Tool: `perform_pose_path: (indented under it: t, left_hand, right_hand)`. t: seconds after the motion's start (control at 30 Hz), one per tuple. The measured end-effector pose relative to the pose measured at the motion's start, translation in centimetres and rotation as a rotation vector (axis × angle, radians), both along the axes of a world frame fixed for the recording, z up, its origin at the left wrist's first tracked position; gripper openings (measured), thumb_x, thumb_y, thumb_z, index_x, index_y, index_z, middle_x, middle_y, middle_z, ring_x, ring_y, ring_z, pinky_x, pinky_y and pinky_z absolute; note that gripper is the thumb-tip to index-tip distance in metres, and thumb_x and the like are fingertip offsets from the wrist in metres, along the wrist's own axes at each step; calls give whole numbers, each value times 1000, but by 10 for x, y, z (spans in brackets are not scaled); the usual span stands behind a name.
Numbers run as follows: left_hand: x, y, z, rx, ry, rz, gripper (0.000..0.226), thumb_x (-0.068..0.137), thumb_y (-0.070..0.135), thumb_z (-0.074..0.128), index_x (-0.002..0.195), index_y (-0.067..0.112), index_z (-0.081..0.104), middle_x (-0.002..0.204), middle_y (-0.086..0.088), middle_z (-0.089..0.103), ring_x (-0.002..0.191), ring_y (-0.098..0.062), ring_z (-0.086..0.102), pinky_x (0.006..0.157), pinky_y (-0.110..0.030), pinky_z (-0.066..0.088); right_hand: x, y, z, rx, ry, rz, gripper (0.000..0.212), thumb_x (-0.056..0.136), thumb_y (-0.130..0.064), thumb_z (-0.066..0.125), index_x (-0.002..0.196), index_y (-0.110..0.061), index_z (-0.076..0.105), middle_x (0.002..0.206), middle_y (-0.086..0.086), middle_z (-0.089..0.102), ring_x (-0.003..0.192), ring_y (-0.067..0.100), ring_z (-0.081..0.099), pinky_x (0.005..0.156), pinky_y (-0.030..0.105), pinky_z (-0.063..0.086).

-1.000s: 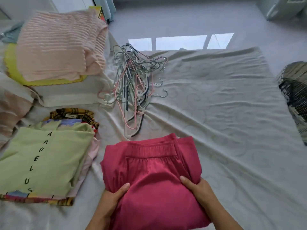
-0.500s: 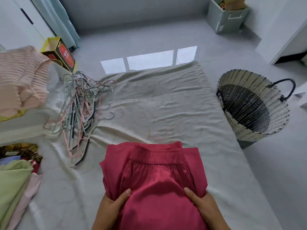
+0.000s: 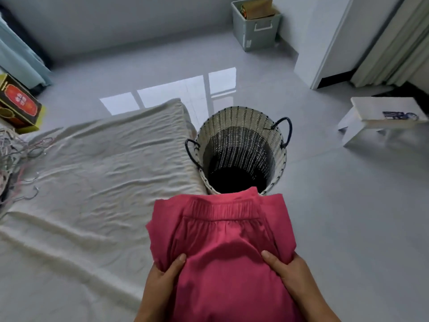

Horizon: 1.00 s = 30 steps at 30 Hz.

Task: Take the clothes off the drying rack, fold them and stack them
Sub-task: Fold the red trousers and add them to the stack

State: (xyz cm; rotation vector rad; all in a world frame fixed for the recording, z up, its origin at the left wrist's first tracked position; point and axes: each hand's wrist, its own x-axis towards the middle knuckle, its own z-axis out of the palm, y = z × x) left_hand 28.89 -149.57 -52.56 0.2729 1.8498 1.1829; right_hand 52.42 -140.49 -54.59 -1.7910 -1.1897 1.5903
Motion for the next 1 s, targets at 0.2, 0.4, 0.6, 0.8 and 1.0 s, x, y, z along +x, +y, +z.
perform_pose_path:
  t: [0.2, 0.4, 0.6, 0.8, 1.0]
  left_hand:
    - [28, 83, 9, 65, -30, -48, 25, 79, 22, 72, 102, 16, 63, 96, -3, 70, 93, -19, 65, 84, -34, 48]
    - [23, 181, 7, 95, -21, -94, 23, 83, 25, 67, 104, 17, 62, 99, -3, 69, 93, -19, 65, 85, -34, 51]
    - [-11, 290, -45, 23, 70, -107, 33, 83, 29, 69, 111, 14, 63, 107, -5, 67, 103, -22, 62, 93, -34, 47]
    - [-38, 365, -114, -42, 43, -92, 48, 87, 21, 63, 132, 9, 49, 119, -2, 57, 115, -20, 53, 103, -34, 40]
    - [-46, 395, -202, -146, -66, -1, 41, 90, 12, 58, 130, 8, 51, 126, -7, 59, 113, -20, 55, 102, -32, 40]
  right_hand:
    - [31, 70, 15, 66, -19, -27, 41, 77, -24, 74, 111, -4, 62, 90, 2, 66, 85, 18, 61, 79, 25, 42]
    - [25, 162, 18, 87, -30, -22, 43, 79, -23, 73, 112, 0, 61, 97, 11, 66, 89, 21, 58, 80, 26, 39]
    - [-12, 274, -31, 70, -92, 9, 47, 79, -28, 72, 114, 1, 60, 109, 18, 66, 102, 31, 61, 82, 29, 42]
    - [-51, 351, -104, 14, -174, 45, 60, 78, -36, 71, 116, 8, 57, 112, 24, 64, 107, 36, 58, 93, 39, 46]
    - [-70, 400, -185, -67, -204, 92, 52, 82, -23, 70, 120, 9, 55, 114, 23, 63, 110, 33, 58, 85, 25, 39]
